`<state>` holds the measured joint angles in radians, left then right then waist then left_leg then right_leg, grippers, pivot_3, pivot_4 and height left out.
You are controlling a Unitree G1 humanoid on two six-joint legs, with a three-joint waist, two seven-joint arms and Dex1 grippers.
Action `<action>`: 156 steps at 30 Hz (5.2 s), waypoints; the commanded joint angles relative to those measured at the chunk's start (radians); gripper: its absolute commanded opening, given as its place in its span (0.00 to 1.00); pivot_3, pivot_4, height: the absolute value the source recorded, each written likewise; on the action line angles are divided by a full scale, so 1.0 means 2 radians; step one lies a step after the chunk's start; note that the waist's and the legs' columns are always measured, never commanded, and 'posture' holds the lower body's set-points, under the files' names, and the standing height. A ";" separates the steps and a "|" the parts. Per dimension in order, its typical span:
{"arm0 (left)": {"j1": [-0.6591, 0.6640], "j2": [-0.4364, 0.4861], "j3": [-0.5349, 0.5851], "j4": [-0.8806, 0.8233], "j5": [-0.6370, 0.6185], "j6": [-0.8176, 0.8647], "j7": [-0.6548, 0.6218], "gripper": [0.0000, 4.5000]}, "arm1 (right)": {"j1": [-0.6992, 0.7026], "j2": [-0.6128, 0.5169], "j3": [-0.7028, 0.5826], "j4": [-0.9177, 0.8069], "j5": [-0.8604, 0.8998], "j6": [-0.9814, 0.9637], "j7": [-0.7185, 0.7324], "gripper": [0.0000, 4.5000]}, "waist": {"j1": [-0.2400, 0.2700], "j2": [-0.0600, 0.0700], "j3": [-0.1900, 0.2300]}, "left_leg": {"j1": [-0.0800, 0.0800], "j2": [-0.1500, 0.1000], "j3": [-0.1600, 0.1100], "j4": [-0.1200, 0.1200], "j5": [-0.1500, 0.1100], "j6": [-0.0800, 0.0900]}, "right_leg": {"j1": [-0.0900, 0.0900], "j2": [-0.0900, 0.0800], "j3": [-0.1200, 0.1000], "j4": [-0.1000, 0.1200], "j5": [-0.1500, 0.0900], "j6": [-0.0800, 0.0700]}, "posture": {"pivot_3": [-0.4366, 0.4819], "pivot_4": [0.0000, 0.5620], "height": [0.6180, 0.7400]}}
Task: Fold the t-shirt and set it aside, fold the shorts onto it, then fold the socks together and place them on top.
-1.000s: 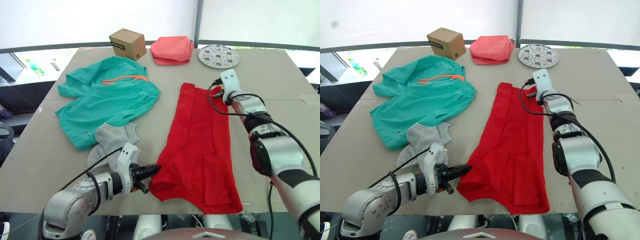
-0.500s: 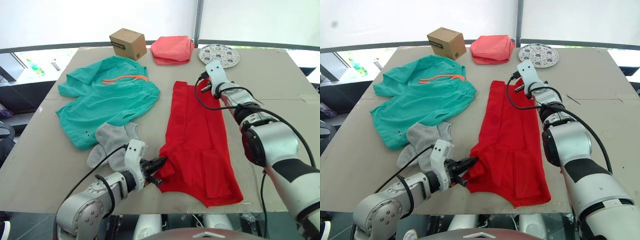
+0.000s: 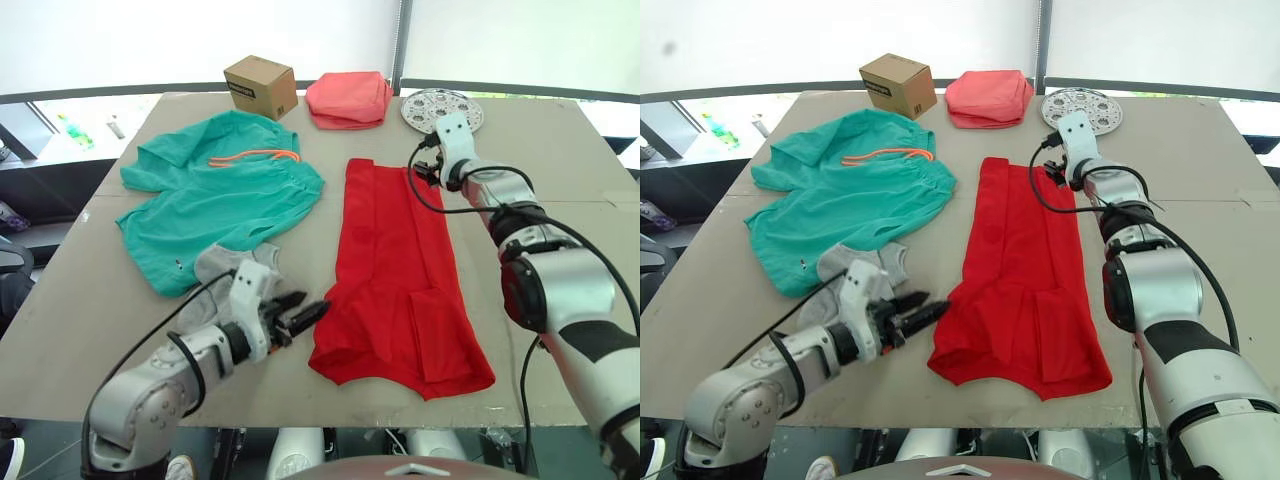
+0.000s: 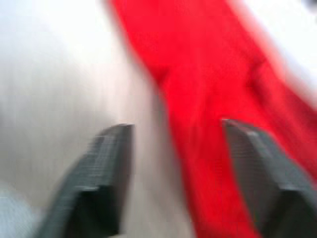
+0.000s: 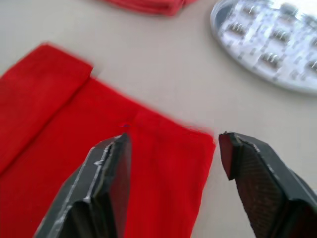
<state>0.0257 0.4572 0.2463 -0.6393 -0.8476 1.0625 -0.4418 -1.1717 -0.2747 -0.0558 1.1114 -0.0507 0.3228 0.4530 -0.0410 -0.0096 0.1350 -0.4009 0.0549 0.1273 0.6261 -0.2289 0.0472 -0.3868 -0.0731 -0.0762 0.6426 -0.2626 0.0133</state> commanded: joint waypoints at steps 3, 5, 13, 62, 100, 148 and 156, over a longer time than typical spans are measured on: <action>-0.077 0.021 -0.016 0.073 -0.009 0.015 -0.001 0.74 | 0.232 -0.053 0.005 -0.486 0.089 0.280 0.080 0.67 | 0.006 0.001 0.001 | -0.001 0.000 -0.001 -0.002 0.001 0.001 | 0.000 0.000 -0.002 0.000 0.000 0.000 | 0.48 0.27 1.00; -0.103 0.018 -0.041 0.102 0.012 0.017 0.011 0.74 | 0.305 -0.061 -0.009 -0.611 0.119 0.365 0.072 0.67 | 0.017 0.000 0.000 | -0.001 0.000 -0.003 -0.002 0.001 0.001 | 0.000 0.000 -0.003 -0.001 0.000 0.001 | 0.48 0.27 1.00; -0.130 0.019 -0.151 0.139 0.113 -0.104 -0.047 0.64 | 0.489 -0.060 -0.022 -0.815 0.161 0.392 0.045 0.43 | 0.015 -0.002 0.001 | 0.000 0.000 -0.001 -0.003 -0.001 0.000 | -0.001 0.001 -0.001 -0.001 -0.001 0.001 | 0.48 0.27 1.00; -0.130 0.137 -0.217 0.407 0.359 -0.945 -0.438 1.00 | 0.828 -0.322 -0.115 -0.673 -0.152 -0.638 0.168 0.99 | 0.022 -0.008 0.001 | 0.003 0.001 0.000 -0.002 -0.001 0.004 | 0.004 0.002 -0.003 -0.005 -0.002 0.002 | 0.48 0.27 1.00; -0.163 0.189 -0.299 0.504 0.451 -1.160 -0.238 1.00 | 0.812 -0.330 -0.094 -0.732 -0.219 -0.628 0.080 0.99 | 0.028 -0.008 0.003 | 0.004 0.004 0.001 0.004 -0.002 0.002 | -0.002 0.001 -0.005 0.000 0.000 -0.002 | 0.48 0.27 1.00; -0.157 0.243 -0.343 0.369 0.368 -0.962 -0.333 1.00 | 0.848 -0.309 -0.070 -0.729 -0.239 -0.601 0.039 0.99 | 0.026 -0.009 0.000 | 0.004 0.005 0.001 0.005 -0.002 0.002 | -0.002 0.004 -0.003 0.001 0.001 -0.001 | 0.48 0.27 1.00; -0.167 0.240 -0.356 0.369 0.386 -0.897 -0.393 0.51 | 0.851 -0.313 -0.057 -0.733 -0.214 -0.574 0.054 1.00 | 0.027 -0.009 -0.001 | 0.004 0.005 0.001 0.005 -0.002 0.002 | -0.002 0.004 -0.003 0.001 0.000 -0.002 | 0.48 0.27 1.00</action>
<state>-0.2992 0.9423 -0.4558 0.1131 -0.0816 -0.7758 -1.2045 0.5286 -0.8977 -0.1956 -0.3375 -0.4993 -0.8381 0.5462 0.0120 -0.0279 0.1329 -0.3920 0.0644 0.1295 0.6362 -0.2336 0.0516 -0.3900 -0.0647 -0.0819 0.6452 -0.2621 0.0093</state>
